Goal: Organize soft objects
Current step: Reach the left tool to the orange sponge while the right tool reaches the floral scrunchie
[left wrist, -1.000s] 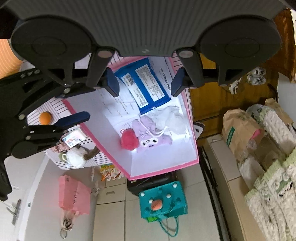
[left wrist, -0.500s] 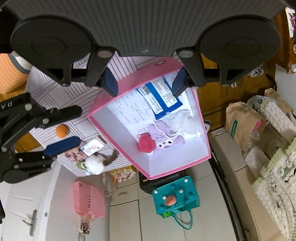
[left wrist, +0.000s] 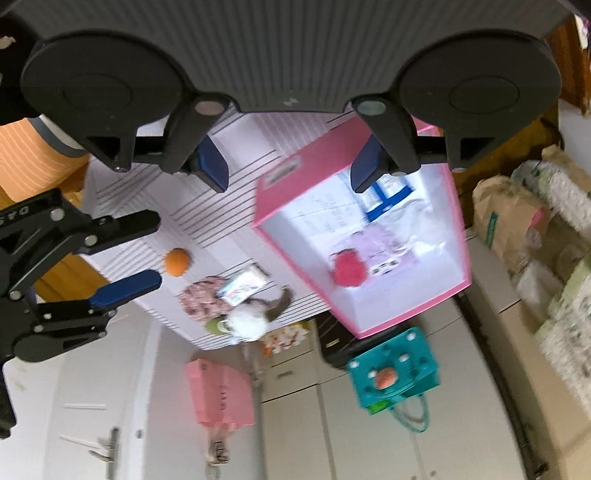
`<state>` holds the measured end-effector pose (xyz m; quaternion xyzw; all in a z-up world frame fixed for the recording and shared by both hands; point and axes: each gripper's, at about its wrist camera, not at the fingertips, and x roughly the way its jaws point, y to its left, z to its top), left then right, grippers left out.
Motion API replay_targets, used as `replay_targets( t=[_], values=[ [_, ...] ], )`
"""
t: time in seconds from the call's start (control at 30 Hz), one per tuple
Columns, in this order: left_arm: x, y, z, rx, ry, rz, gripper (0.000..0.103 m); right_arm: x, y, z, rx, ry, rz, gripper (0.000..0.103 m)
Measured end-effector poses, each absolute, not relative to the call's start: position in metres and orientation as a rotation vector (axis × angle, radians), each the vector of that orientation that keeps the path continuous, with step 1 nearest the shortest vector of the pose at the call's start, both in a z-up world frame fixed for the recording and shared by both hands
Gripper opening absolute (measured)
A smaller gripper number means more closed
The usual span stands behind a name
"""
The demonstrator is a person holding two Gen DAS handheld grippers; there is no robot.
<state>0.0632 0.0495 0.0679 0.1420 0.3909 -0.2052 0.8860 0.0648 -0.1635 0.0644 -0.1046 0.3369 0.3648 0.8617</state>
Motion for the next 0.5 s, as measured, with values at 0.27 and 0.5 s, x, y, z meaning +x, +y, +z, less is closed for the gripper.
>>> replay_targets(
  t=[0.27, 0.5],
  values=[
    [0.07, 0.005, 0.048, 0.28, 0.847, -0.577, 0.074, 0.059, -0.219, 0.042, -0.176, 0.746, 0.629, 0.057],
    [0.084, -0.023, 0.025, 0.215, 0.836, -0.643, 0.074, 0.067, -0.257, 0.015, -0.137, 0.762, 0.574, 0.061]
  ],
)
